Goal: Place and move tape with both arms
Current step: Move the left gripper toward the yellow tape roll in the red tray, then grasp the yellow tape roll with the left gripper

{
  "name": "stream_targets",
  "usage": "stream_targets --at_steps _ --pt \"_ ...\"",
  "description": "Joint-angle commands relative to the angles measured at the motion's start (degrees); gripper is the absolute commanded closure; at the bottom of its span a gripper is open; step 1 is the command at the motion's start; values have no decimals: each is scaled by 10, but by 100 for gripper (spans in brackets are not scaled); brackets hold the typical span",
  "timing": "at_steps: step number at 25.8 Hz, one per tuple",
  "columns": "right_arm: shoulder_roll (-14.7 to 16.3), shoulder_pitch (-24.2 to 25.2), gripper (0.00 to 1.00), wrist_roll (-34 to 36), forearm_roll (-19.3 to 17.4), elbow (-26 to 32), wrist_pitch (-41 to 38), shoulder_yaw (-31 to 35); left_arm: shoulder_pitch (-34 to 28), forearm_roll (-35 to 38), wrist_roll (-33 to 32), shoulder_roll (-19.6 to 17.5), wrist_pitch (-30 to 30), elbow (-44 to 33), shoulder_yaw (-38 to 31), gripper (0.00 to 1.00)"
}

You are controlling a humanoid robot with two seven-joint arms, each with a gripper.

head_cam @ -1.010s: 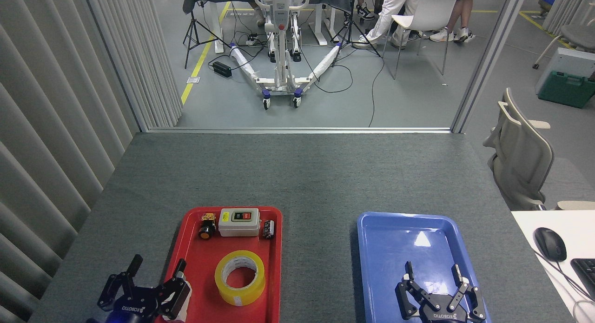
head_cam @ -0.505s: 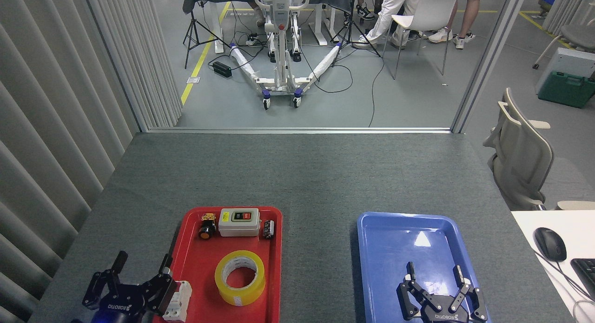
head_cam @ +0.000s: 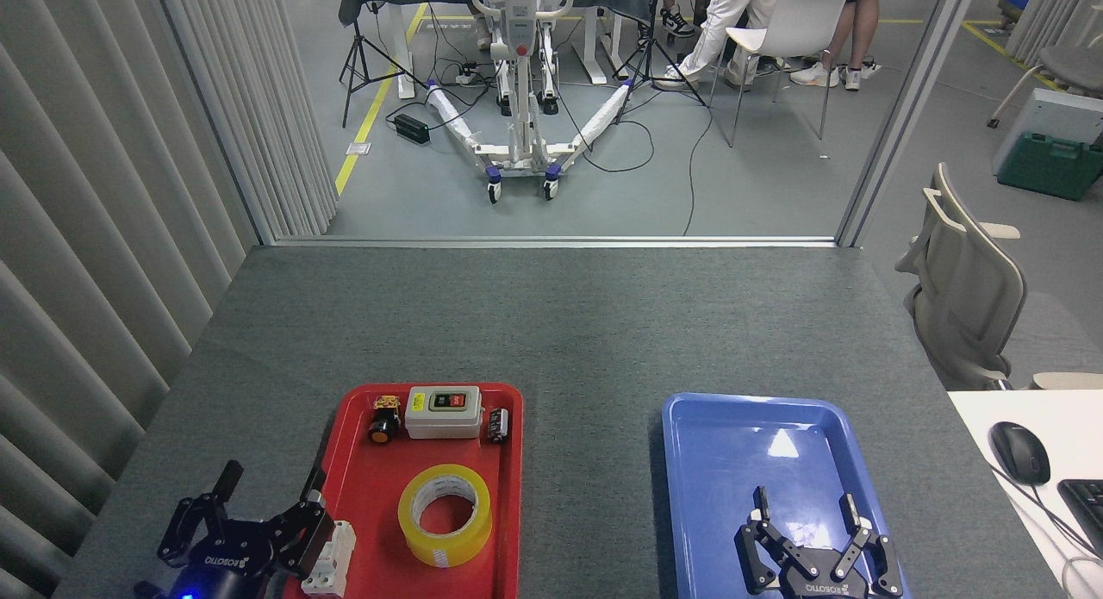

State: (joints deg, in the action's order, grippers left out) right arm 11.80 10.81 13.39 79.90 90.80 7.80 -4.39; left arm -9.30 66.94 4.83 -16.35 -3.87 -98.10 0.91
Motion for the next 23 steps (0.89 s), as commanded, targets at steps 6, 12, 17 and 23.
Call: stream_targets --at_steps 6,12,17,23 --pt "-1 0 0 -4 0 -2 0 1 62 -94 -225 -55 -5 -5 16 0" --pt "-3 0 0 -5 3 -3 -1 1 124 -154 -340 -92 31 -9 73 0" --pt "-3 0 0 -6 3 -3 -2 12 191 -174 -395 -101 32 50 139 0" --pt "-3 0 0 -7 4 -3 -12 17 260 -174 -399 -86 -24 119 223 0"
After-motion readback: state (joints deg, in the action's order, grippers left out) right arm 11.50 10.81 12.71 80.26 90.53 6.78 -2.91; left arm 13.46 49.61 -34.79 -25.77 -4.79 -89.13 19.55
